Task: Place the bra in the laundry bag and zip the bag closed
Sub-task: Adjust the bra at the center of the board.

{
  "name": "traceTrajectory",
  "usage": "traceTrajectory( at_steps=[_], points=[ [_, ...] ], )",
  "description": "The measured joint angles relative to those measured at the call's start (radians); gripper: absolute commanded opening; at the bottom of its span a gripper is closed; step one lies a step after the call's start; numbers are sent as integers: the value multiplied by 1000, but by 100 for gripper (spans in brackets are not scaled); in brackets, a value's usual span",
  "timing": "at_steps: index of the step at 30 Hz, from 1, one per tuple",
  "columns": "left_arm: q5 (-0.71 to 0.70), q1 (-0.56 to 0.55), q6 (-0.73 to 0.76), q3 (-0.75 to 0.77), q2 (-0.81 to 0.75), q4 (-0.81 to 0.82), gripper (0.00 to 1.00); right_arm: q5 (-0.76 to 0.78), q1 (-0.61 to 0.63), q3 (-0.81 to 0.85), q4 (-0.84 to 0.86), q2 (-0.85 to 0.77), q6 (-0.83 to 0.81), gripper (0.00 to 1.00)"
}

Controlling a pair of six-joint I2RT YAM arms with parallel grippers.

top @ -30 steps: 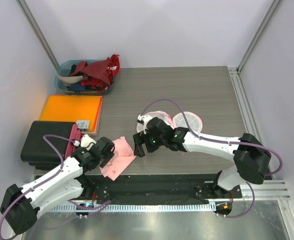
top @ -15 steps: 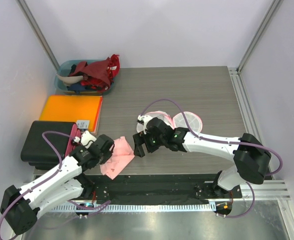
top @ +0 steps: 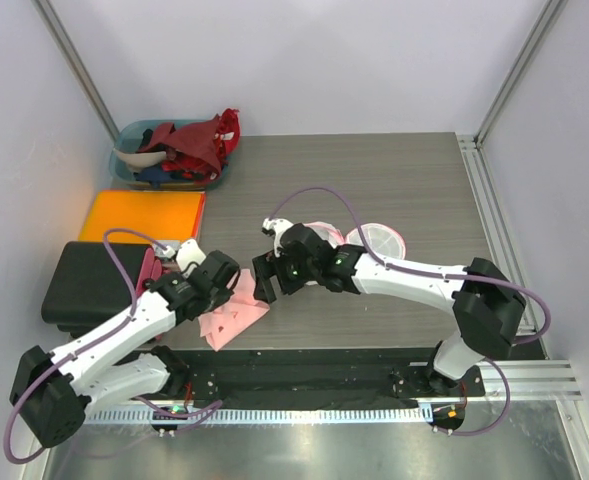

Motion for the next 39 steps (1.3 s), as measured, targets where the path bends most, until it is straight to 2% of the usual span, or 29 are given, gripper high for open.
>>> traceTrajectory(
  at_steps=[6,12,17,21,22,25,32,39],
  points=[
    [-24,0,68,17,84,61,13,-33,1,45,4,58,-10,88],
    [-32,11,118,17,149,130,21,-67,10,29,37,84,-22,89],
    [-36,18,145,17,169,176,33,-28,57,-65,91,65,9,90],
    [-41,32,177,18,171,202,56,13,121,-180,132,0,70,89],
    [-42,36,189,18,173,205,67,20,136,-207,144,-21,85,90],
    [-40,51,217,31,184,204,81,41,171,-278,190,-82,122,90],
    [22,87,262,33,171,233,87,56,196,-373,269,-209,173,90],
    [157,205,279,13,167,285,87,55,196,-397,301,-222,196,90]
  ],
)
